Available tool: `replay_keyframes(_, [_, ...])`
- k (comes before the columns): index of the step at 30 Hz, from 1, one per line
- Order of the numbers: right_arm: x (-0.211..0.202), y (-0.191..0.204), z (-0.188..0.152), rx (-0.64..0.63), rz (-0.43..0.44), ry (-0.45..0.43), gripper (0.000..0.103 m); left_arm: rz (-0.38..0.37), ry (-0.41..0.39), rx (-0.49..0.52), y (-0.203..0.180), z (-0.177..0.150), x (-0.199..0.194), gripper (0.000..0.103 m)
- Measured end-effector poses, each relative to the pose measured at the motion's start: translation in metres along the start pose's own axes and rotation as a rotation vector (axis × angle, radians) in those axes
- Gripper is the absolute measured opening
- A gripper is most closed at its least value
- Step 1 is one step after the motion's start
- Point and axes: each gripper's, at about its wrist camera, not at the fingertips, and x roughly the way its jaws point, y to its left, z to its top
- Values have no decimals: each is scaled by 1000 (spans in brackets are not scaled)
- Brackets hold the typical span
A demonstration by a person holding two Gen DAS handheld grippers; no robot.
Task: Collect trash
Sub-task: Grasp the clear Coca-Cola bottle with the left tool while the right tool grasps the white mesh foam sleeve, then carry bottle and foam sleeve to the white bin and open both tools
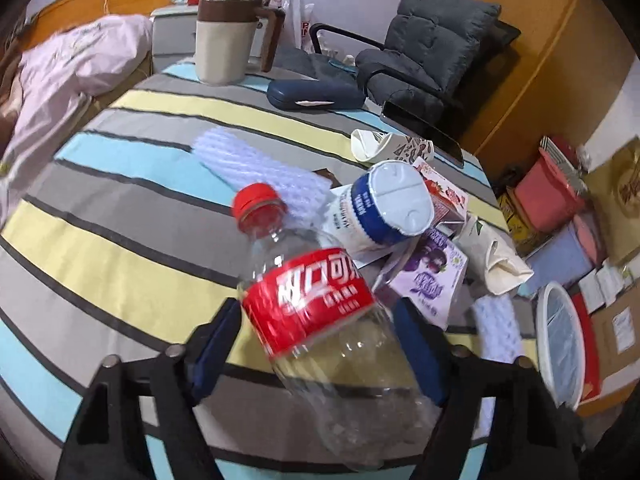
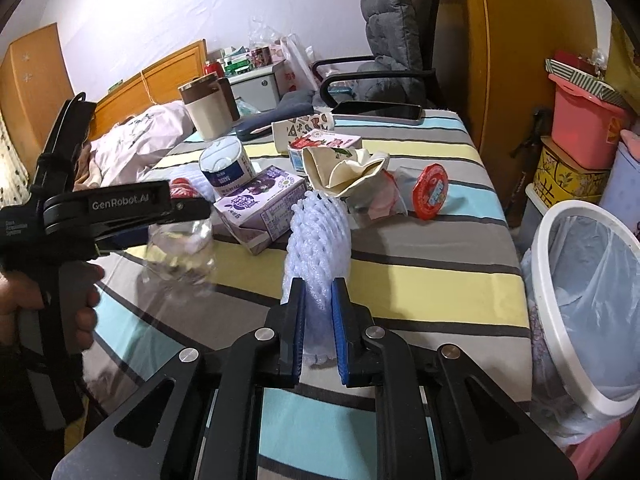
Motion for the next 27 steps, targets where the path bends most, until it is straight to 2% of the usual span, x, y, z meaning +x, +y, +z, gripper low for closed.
replay_keyframes(5, [2,3,0,5,11,2,15,47,-8,58,5,-2,-7,72])
replay_keyframes(8, [2,4,-1,3,9,1,15,42,11,51,10,-2,-4,73])
replay_keyframes(10, [1,3,-3,4,8,5,15,65,12,37,13,-2,-3,73])
replay_keyframes(13, [1,2,-4,7,2,8,15,52,13,16,16,-4,2,73])
replay_keyframes(16, [-2,1,-4,11,-5,4,15,46,16,17,15,-6,3,68])
replay_keyframes(27, [-12,0,-7,26,-12,-18,15,48,-76,94,4,-23,-26,65])
